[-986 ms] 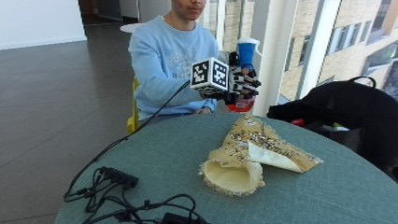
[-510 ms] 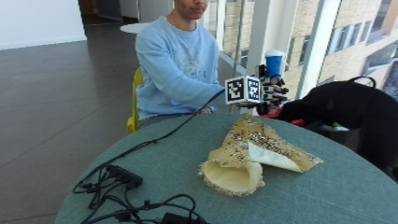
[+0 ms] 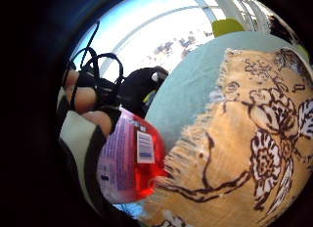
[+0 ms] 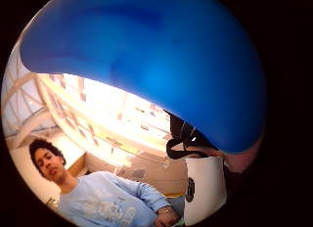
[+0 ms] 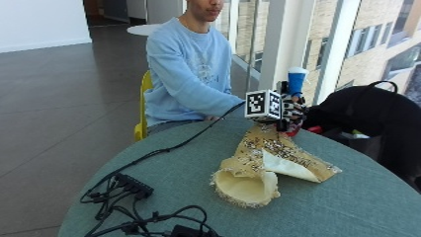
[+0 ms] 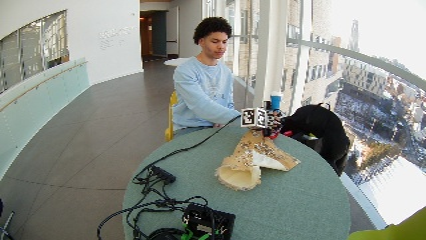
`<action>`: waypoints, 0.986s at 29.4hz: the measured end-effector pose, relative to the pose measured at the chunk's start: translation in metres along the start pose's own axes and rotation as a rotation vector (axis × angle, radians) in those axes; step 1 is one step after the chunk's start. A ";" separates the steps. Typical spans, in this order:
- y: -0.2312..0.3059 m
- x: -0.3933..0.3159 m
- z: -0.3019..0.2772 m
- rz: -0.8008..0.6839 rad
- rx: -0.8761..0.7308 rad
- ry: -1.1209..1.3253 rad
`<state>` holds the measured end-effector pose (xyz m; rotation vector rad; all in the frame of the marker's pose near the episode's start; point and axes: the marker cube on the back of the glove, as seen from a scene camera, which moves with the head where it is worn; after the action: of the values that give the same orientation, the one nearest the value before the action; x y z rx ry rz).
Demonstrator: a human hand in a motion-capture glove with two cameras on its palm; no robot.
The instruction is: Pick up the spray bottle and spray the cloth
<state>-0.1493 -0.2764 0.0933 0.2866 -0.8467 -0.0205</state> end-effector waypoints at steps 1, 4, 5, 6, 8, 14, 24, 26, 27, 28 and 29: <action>0.001 0.001 0.000 0.001 -0.002 -0.001; 0.001 0.002 -0.001 0.005 -0.005 -0.008; 0.001 0.003 -0.001 0.006 -0.008 -0.010; 0.001 0.003 -0.001 0.007 -0.011 -0.009; 0.003 0.003 -0.002 0.005 -0.018 -0.005; 0.005 -0.004 -0.019 -0.019 -0.017 -0.024; 0.032 -0.004 -0.109 0.019 -0.132 0.175; 0.046 0.002 -0.131 0.037 -0.162 0.246; 0.055 0.006 -0.143 0.048 -0.184 0.292; 0.067 0.010 -0.154 0.058 -0.208 0.344; 0.078 0.015 -0.166 0.069 -0.231 0.401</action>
<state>-0.0241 -0.1631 0.0207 0.0393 -0.4489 0.0035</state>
